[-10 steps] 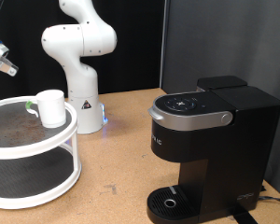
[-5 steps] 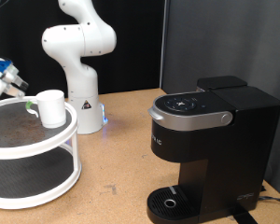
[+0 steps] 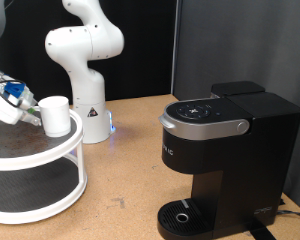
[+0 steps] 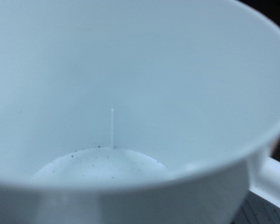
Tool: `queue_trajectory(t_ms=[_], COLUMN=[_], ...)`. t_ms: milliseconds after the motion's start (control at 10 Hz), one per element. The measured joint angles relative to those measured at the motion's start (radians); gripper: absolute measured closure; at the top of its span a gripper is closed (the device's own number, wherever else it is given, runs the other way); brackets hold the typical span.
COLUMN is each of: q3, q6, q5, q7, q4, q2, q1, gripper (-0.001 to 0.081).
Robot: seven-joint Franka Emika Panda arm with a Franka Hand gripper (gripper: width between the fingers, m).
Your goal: Make a cup of coffee with the keurig machine
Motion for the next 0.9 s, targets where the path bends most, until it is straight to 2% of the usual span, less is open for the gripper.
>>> queue_trajectory(t_ms=[300,400,500,600,700,800,900], q3=[-0.004,-0.004,-0.004,-0.003,-0.002,0.001,0.008], q6=[0.0,0.002,0.003,0.009,0.015,0.016,0.015], q5=[0.001,-0.004,-0.011,-0.021,-0.03,-0.04,-0.047], q7=[-0.018,-0.019,-0.019,-0.019,-0.016,-0.007,0.008], q4=[-0.021,-0.026,-0.029,-0.032,-0.034,-0.035,-0.034], q2=[0.011,0.011,0.011,0.009,0.006,-0.001,-0.01], q1=[0.001,-0.001,-0.004,-0.01,-0.021,-0.035,-0.052], gripper=[0.0001,0.0128,0.0128,0.0263,0.0263,0.0446,0.0583])
